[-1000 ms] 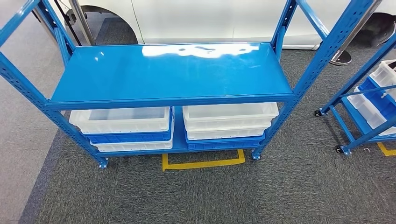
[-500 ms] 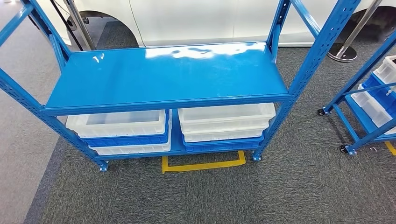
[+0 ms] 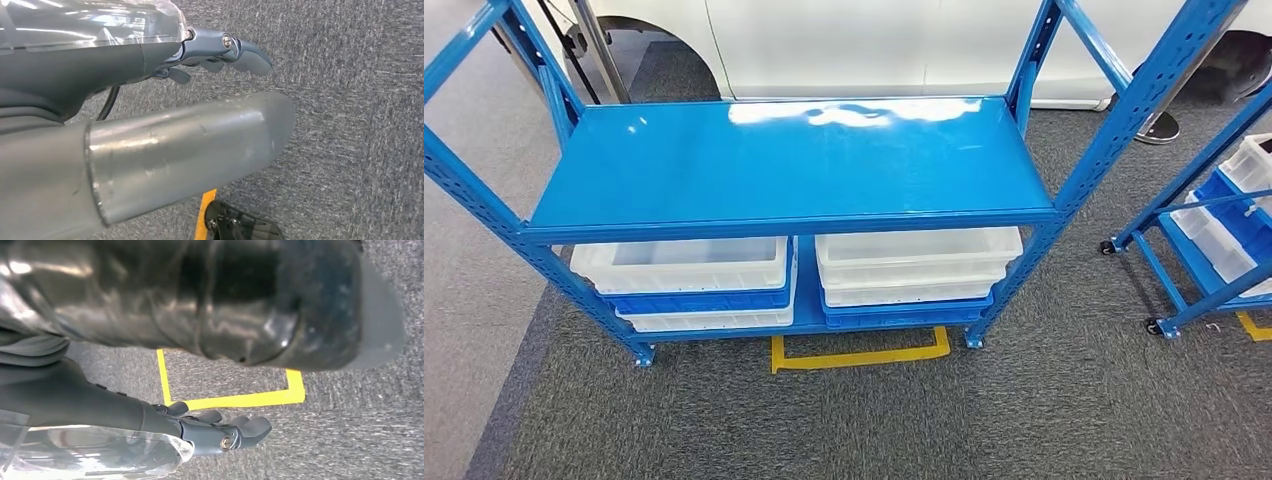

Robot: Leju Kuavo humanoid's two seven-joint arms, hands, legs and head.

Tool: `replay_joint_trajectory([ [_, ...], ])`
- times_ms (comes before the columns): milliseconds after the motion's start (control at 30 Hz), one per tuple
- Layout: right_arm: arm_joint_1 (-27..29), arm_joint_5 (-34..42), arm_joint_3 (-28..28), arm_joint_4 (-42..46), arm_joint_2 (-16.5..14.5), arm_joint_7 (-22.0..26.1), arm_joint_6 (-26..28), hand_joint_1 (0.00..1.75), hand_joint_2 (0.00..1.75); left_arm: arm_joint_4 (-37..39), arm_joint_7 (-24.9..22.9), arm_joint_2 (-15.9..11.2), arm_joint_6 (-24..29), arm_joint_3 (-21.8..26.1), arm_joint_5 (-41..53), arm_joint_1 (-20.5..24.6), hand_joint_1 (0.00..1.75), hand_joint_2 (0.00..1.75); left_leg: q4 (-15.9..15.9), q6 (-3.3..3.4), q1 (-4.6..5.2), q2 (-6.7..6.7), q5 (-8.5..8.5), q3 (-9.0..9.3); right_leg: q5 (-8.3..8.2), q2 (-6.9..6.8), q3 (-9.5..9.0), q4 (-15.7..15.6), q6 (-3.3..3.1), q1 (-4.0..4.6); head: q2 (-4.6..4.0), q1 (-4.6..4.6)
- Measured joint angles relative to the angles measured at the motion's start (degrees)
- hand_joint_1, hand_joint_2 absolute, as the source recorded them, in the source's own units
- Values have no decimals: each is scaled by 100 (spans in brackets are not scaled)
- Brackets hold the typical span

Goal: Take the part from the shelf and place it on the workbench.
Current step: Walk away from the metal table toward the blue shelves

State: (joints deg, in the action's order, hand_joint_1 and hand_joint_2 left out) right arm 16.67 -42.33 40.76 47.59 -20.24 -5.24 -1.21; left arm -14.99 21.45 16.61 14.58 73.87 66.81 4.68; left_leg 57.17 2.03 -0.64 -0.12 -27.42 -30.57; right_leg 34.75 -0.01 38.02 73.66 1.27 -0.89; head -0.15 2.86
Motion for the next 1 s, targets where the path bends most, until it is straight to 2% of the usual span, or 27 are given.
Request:
replay_joint_trajectory([
  [67,-15,-38,43,-21,1,5,-28,0,131,0,1,0,-1,-3,-9,0,0,0,10,-28,0,-10,-24,31,-419,0,-334,-722,-22,-7,0,0],
  [100,-27,-62,64,-32,1,9,-45,0,175,0,2,0,-1,-4,-16,1,0,0,26,-55,11,-14,-44,37,-559,3,-501,-1083,-45,0,0,1],
  [133,-38,-85,81,-43,0,9,-56,0,175,0,3,-1,-1,-5,-24,3,0,0,45,-71,28,-15,-68,35,-628,8,-609,-1324,-65,0,0,2],
  [167,-50,-110,102,-57,-1,-3,-57,0,175,0,3,-1,2,-6,-30,4,0,0,57,-75,42,-16,-86,28,-627,14,-652,-1428,-84,6,0,3],
  [267,-84,-188,176,-114,-3,-49,23,0,175,0,-2,-2,59,-13,-43,1,0,0,51,-65,46,-18,-98,32,-616,19,-662,-1449,-118,26,0,4],
  [433,-140,-233,232,-198,-4,-46,145,0,175,0,-60,-2,220,-30,-54,-6,0,0,15,-101,27,-20,-78,49,-605,17,-660,-1442,-175,53,0,4],
  [667,-170,-271,298,-267,-4,-39,145,0,175,0,-95,-2,278,-94,-45,-18,0,0,4,-171,9,-21,-83,50,-593,10,-662,-1436,-197,69,0,4],
  [800,-174,-287,309,-289,-4,-33,142,0,175,0,-111,-1,287,-103,-42,-19,0,175,4,-178,11,-21,-88,50,-593,11,-666,-1436,-197,67,0,4],
  [1000,-210,-370,355,-351,5,4,110,0,175,-2,-222,-17,339,-176,-100,-48,0,175,8,-179,23,-21,-89,50,-594,11,-670,-1438,-196,54,0,4],
])
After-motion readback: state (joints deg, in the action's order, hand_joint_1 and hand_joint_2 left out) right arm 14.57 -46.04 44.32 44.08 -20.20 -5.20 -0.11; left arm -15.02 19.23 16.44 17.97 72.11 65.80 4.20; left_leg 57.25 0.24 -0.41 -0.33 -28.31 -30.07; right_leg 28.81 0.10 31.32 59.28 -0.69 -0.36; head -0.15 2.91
